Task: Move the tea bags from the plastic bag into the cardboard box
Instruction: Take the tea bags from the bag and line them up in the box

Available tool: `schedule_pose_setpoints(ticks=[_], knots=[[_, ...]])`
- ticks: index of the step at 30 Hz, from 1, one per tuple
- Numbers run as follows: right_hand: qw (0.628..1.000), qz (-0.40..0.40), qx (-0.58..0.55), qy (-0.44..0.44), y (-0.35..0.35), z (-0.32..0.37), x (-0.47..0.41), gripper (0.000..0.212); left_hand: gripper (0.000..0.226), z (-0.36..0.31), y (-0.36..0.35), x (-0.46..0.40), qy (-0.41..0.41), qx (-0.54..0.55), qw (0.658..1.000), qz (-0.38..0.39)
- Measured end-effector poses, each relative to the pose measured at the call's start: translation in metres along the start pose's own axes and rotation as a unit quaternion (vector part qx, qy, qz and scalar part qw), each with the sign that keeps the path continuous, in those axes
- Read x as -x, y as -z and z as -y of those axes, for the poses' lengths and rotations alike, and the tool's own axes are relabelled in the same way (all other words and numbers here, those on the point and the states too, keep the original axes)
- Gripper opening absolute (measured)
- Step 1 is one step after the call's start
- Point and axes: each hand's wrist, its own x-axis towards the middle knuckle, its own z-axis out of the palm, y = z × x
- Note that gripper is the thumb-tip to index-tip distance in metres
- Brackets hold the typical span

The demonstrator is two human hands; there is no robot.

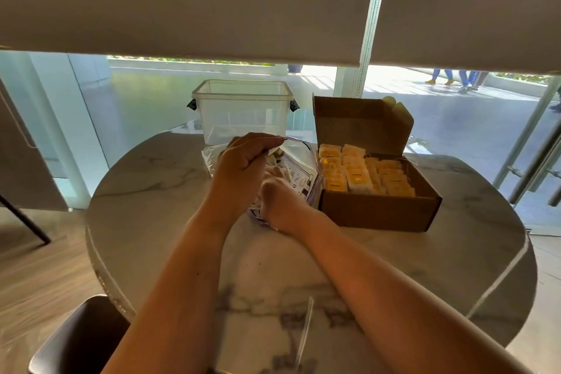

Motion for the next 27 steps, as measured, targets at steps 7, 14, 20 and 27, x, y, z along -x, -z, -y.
schedule_pose_setpoints(ticks=[7,14,20,27], knots=[[0.997,0.05,0.015,-0.048,-0.001,0.0,0.0,0.045,0.034,-0.002,-0.002,0.0,0.007,0.001,1.0,0.005],[0.997,-0.08,-0.014,0.013,0.005,-0.005,-0.003,0.039,0.035,-0.003,-0.002,0.001,0.023,-0.007,1.0,0.011],[0.947,-0.245,-0.208,-0.003,0.04,-0.003,0.019,0.019,0.033,0.006,-0.002,0.002,0.029,-0.058,0.998,-0.018],[0.901,-0.264,-0.342,-0.046,0.074,-0.015,0.039,0.035,0.016,-0.006,-0.001,0.003,0.104,-0.039,0.994,-0.005]])
